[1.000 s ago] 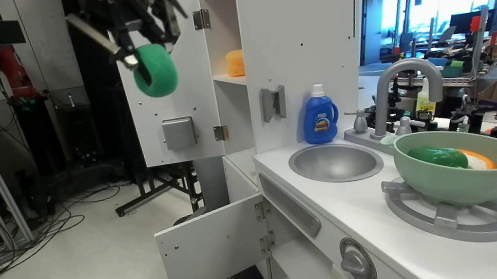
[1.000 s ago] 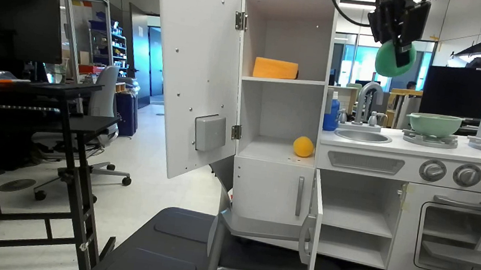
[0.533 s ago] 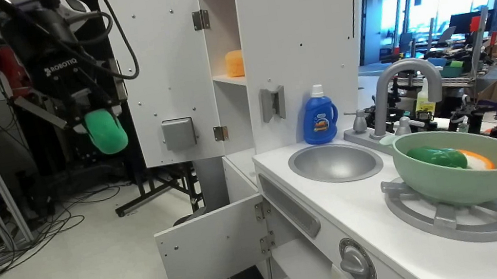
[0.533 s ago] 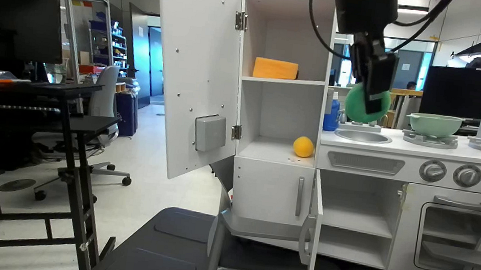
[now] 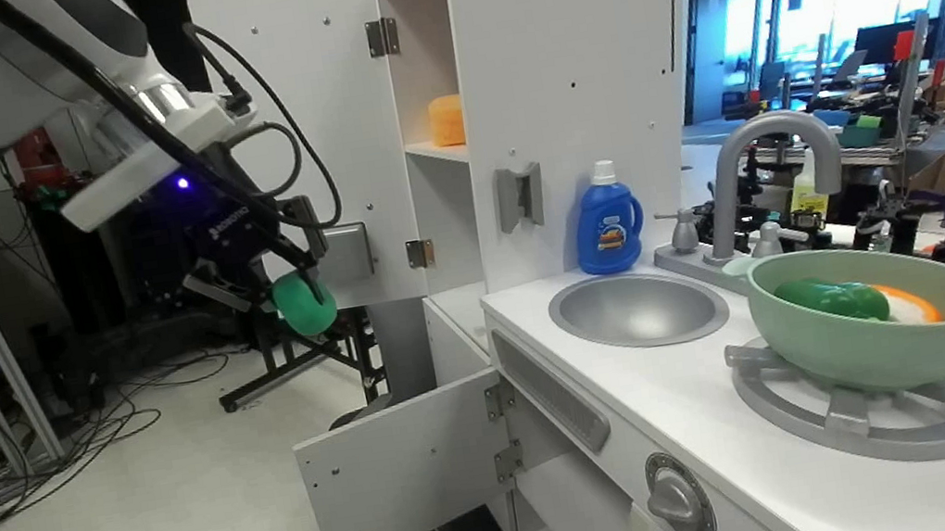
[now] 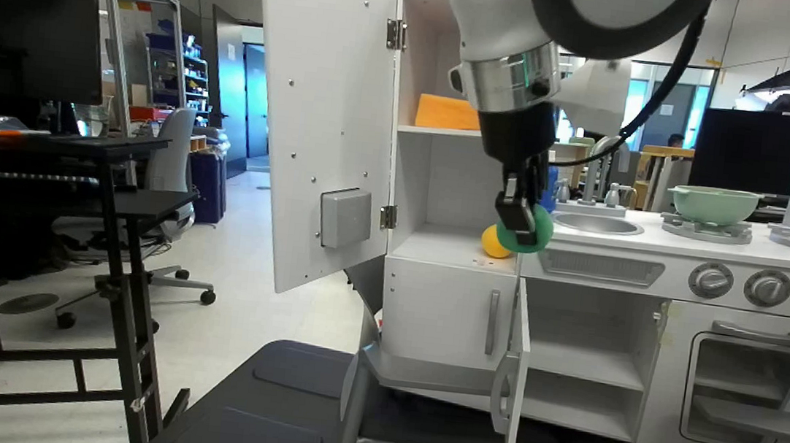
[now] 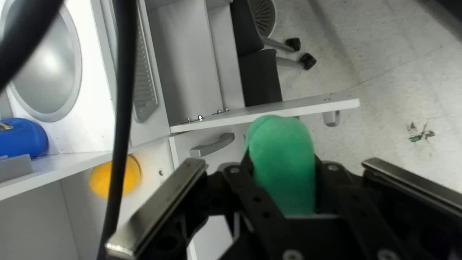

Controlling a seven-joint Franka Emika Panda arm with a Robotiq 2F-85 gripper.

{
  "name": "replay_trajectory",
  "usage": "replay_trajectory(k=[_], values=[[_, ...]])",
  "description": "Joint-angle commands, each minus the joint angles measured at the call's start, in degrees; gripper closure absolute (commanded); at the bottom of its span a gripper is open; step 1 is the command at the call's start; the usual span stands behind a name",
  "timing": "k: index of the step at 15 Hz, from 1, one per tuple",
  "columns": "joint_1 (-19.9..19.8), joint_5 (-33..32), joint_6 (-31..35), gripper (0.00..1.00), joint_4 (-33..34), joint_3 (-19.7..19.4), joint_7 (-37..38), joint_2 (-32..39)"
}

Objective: Open the cupboard and put the yellow and green objects inside.

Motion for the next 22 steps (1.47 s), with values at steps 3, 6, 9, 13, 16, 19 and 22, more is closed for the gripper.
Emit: replay_trajectory(k=[3, 6, 9, 13, 16, 19, 22], values=[[5.8, -5.8, -3.0, 0.93, 21.2, -5.0, 8.3, 17.1], [7.7, -5.8, -4.6, 0.93, 31.2, -6.8, 8.4, 24.6], [9.1, -6.2, -6.4, 0.93, 39.8, -9.0, 8.4, 31.1], [9.0, -5.9, -8.6, 0.93, 50.9, -12.0, 7.6, 39.2], [8.1, -5.2, -10.2, 0.93, 59.5, -14.1, 6.1, 44.2], [7.1, -4.6, -12.2, 0.93, 68.1, -16.0, 4.2, 48.5], [6.1, -4.5, -14.2, 0.45, 76.1, -16.9, 3.1, 52.6]])
